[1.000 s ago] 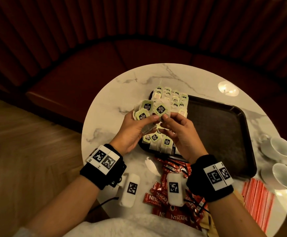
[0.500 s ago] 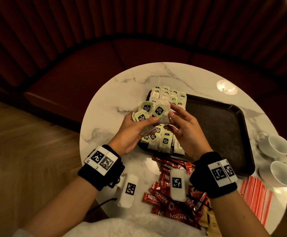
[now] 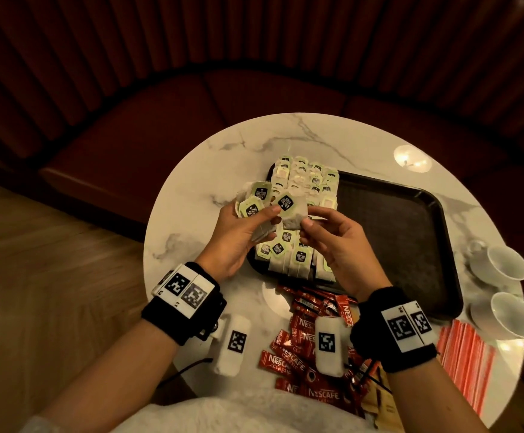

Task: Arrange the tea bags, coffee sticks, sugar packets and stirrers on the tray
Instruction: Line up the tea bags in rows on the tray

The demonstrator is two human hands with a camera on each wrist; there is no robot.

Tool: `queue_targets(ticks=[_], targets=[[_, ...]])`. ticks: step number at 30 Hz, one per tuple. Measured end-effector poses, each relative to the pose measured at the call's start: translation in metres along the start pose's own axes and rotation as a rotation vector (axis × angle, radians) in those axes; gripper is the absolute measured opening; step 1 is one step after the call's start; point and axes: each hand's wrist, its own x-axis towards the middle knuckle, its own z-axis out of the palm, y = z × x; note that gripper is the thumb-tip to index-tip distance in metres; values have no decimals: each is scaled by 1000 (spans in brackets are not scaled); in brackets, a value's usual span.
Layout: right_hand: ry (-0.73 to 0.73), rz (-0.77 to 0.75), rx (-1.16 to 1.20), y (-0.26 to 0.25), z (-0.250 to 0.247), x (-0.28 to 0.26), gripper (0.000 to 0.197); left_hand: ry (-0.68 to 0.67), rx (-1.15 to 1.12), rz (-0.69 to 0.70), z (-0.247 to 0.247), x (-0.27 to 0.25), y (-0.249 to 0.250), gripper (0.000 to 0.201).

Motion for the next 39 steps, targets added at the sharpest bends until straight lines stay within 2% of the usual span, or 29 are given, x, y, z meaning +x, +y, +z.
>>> queue_targets(ticks=[2, 8, 18, 23, 29, 34, 39], targets=[[6, 11, 4, 0, -2, -1, 37, 17, -4, 16, -1, 2, 1, 32], [27, 53, 30, 1, -6, -3, 24, 51, -20, 61, -2, 7, 7, 36], [32, 67, -8, 1, -4, -4, 21, 24, 82, 150, -4, 9, 14, 40], [22, 66, -29, 2, -4, -5, 22, -35, 172, 184, -1, 7, 14, 21], [-7, 54, 30, 3, -5, -7, 25, -64, 227, 218, 7, 5, 6, 34], [80, 19, 46, 2, -19, -10, 24, -39, 91, 105, 10, 4, 1, 22], [323, 90, -89, 12, -56, -16, 16, -56, 8, -32, 1, 3, -8, 26]])
